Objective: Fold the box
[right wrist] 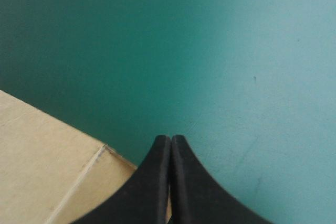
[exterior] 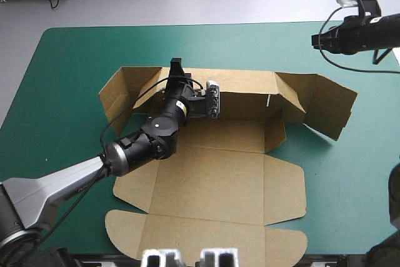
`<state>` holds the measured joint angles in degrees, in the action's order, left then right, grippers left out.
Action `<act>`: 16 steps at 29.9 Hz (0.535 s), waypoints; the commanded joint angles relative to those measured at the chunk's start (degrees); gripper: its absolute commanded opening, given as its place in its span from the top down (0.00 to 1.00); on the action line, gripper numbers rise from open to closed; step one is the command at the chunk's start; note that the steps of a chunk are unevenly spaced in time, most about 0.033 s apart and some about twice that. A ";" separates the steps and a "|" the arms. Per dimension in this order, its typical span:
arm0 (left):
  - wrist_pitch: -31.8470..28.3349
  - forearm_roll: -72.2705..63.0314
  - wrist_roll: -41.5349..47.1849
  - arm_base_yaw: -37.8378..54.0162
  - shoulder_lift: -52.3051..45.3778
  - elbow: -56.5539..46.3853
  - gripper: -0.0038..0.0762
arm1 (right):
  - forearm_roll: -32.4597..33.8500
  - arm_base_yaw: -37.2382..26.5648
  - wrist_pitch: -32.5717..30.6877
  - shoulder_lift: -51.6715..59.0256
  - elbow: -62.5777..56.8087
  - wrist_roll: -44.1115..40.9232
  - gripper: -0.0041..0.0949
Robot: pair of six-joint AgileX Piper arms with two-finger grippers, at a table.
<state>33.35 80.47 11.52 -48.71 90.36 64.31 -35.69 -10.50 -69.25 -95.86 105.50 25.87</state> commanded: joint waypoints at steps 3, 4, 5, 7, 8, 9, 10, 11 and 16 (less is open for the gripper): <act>-2.19 0.32 0.80 -0.85 -1.76 0.88 0.97 | -4.53 0.21 -2.65 -9.66 9.92 -0.73 0.98; -2.09 0.41 0.80 -0.85 -1.76 0.88 0.97 | -4.82 0.21 -2.65 -10.91 10.07 -0.73 0.98; -2.15 0.41 0.80 -0.85 -1.64 0.88 0.97 | -4.28 0.21 -2.65 -11.81 9.89 -0.73 0.98; -1.91 0.55 0.80 -0.85 -1.53 0.88 0.97 | -2.81 0.21 -2.76 -12.43 8.58 -1.00 0.98; -1.91 0.55 0.80 -0.85 -1.53 0.88 0.97 | -1.80 0.29 -2.76 -12.43 7.03 -0.78 0.98; -1.91 0.55 0.80 -0.85 -1.53 0.88 0.97 | -1.47 0.34 -2.76 -12.30 5.92 -0.23 0.98; -1.91 0.77 0.95 -0.85 -1.53 0.88 0.97 | -1.49 0.34 -2.76 -12.08 4.58 0.49 0.98; -1.91 0.93 1.70 -0.85 -1.53 0.88 0.97 | -1.49 0.34 -2.76 -11.86 3.30 1.23 0.98; -1.67 1.80 3.34 -0.85 -1.53 0.88 0.97 | -0.55 0.43 -2.76 -9.86 -1.91 3.77 0.98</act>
<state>33.35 81.52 13.23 -48.78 90.47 64.30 -35.04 -10.01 -70.63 -110.72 104.48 27.46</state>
